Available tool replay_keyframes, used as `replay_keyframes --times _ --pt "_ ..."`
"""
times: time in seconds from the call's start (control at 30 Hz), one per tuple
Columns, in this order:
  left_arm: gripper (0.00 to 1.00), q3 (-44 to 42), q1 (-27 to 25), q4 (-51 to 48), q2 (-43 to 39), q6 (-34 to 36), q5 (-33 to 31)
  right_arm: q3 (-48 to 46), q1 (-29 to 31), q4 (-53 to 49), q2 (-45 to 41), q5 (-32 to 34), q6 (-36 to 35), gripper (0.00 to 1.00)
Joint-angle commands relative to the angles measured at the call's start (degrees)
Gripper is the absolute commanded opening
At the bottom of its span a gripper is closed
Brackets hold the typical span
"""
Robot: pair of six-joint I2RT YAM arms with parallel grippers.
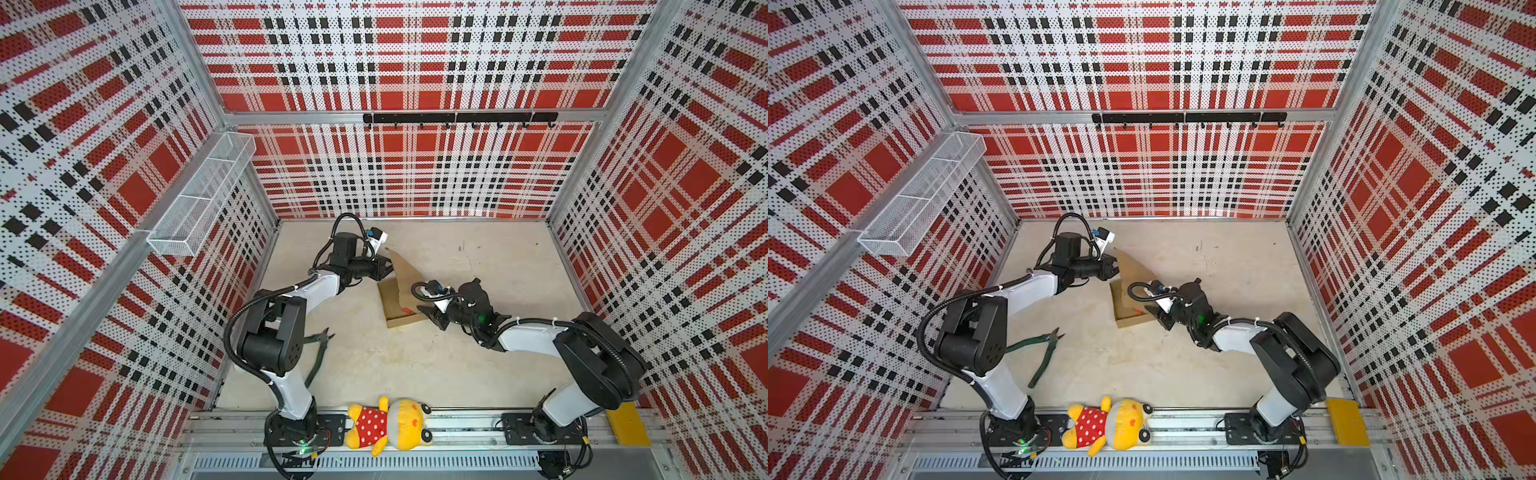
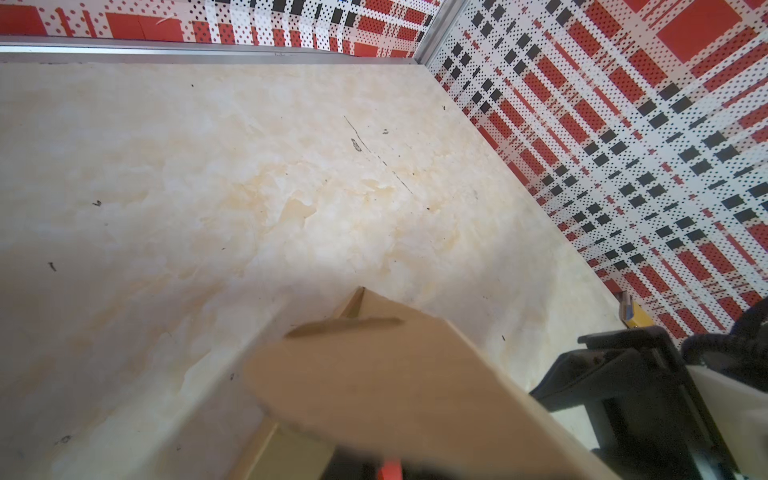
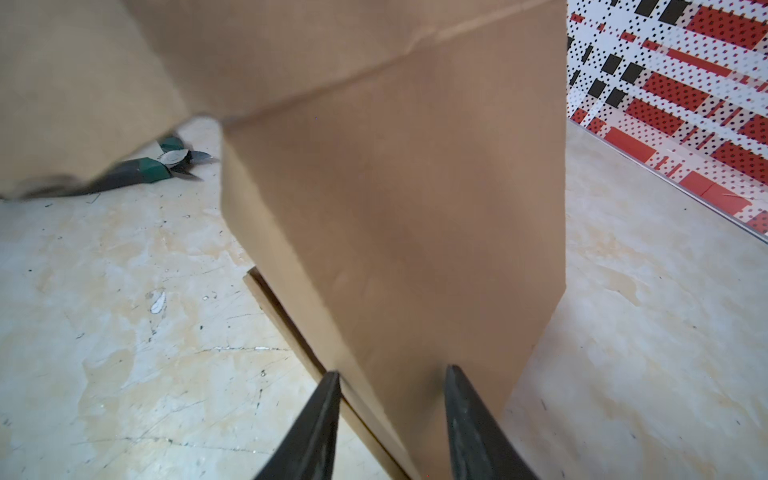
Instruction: Fold the paper box
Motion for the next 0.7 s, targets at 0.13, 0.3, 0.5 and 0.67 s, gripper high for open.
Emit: replay_keyframes --times 0.13,0.3,0.5,0.67 --pt "0.18 -1.84 1.81 0.74 -1.34 0.16 0.91 1.40 1.06 2.70 3.86 0.71 -1.13 0.40" --pt "0.33 -3.59 3.38 0.65 -2.99 -0.76 -1.23 2.44 1.33 3.07 5.82 0.63 -0.79 0.39" --pt "0.48 -6.44 5.56 1.71 -5.96 -2.40 -4.49 4.03 1.36 2.96 8.86 0.41 -0.75 0.39" --pt "0.62 -9.52 8.77 1.78 -9.11 -4.86 -7.21 4.97 1.42 2.73 10.59 0.71 -1.34 0.39"
